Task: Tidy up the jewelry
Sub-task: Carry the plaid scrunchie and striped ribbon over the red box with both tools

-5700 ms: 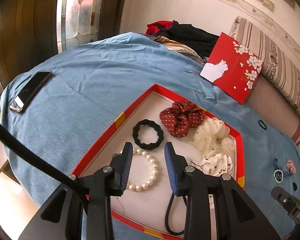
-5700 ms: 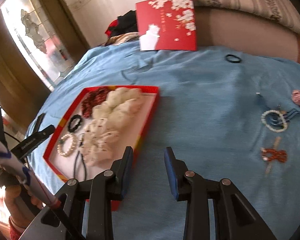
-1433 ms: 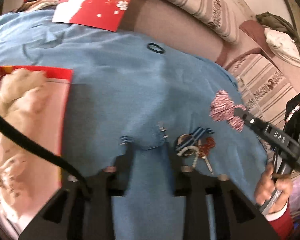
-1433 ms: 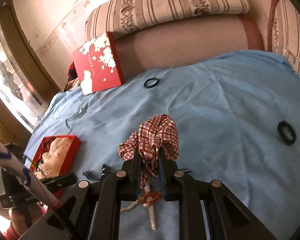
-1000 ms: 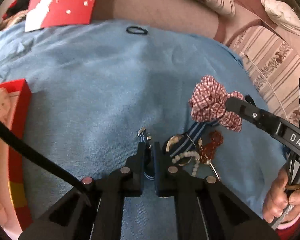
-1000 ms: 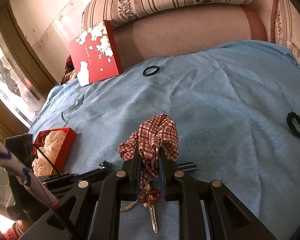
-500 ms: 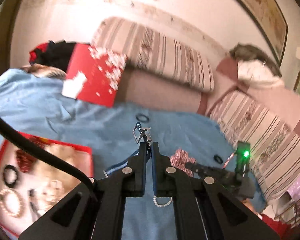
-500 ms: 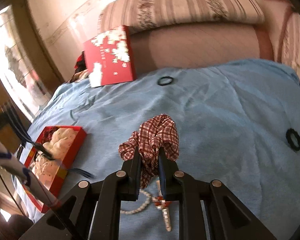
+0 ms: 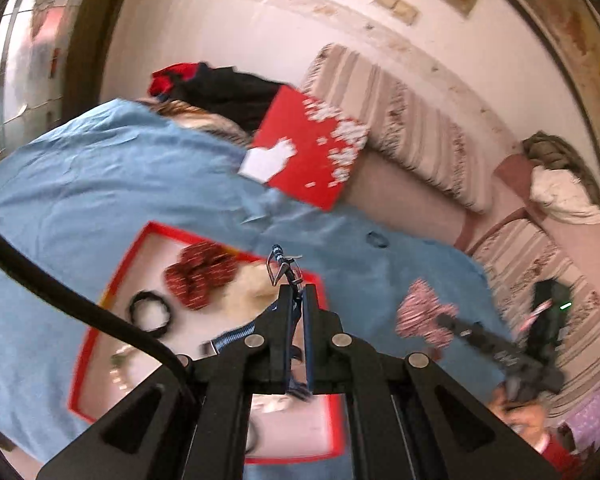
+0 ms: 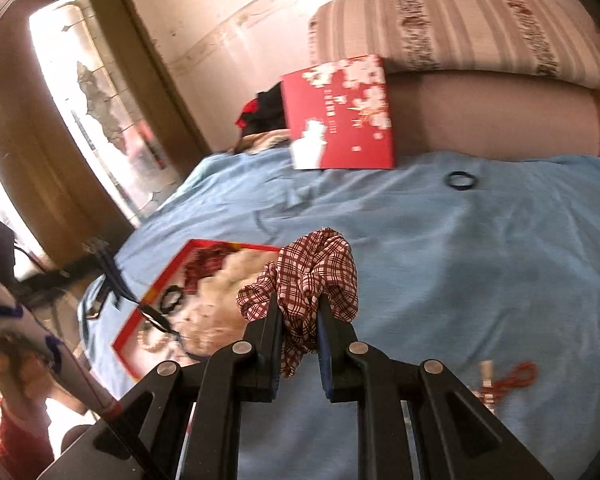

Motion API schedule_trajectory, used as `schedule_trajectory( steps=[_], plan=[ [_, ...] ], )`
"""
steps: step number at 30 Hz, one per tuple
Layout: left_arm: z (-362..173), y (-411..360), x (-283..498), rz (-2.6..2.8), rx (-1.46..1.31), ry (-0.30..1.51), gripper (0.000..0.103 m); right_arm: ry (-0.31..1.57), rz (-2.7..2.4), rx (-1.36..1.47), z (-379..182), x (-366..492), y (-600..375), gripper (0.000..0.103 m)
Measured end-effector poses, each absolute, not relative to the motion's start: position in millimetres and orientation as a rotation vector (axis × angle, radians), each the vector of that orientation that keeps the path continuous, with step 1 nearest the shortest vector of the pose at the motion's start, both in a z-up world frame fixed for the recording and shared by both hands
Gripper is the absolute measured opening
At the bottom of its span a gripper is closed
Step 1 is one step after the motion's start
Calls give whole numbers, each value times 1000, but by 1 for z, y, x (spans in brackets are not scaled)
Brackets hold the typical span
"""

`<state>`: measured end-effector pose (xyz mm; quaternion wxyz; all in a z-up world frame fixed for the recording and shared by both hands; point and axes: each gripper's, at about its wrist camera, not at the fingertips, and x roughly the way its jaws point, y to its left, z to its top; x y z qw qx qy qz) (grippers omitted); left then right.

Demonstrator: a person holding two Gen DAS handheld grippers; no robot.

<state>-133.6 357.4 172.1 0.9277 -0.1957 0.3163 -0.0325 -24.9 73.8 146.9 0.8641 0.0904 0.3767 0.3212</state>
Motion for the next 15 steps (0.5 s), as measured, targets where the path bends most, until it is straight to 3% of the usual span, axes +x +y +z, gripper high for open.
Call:
schedule_trajectory(
  steps=[8,15],
  plan=[
    [108,411,-133,81,-477,756,4,827,764,105,145,-42,137,16],
    [94,418,-140,189,-416,804,4,898,837,61,122,-53,178,16]
  ],
)
